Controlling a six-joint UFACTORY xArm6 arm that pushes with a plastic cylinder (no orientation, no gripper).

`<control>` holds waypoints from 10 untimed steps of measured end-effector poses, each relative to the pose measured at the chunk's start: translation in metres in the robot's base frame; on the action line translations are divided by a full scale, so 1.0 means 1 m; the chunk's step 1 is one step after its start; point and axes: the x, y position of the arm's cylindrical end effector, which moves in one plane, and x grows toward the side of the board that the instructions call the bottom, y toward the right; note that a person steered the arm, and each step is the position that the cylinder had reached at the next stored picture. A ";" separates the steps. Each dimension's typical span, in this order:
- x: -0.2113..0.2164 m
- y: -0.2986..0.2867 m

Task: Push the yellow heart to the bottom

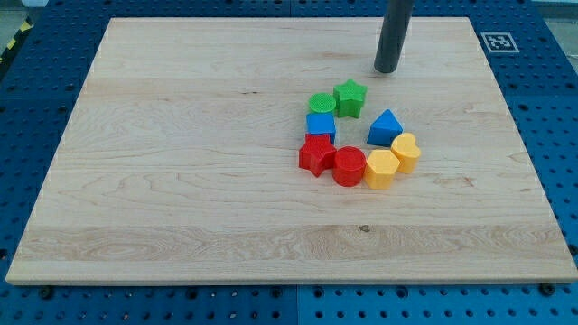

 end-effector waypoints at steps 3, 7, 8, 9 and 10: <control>0.103 0.023; 0.147 0.004; 0.161 0.018; 0.169 0.018; 0.174 0.018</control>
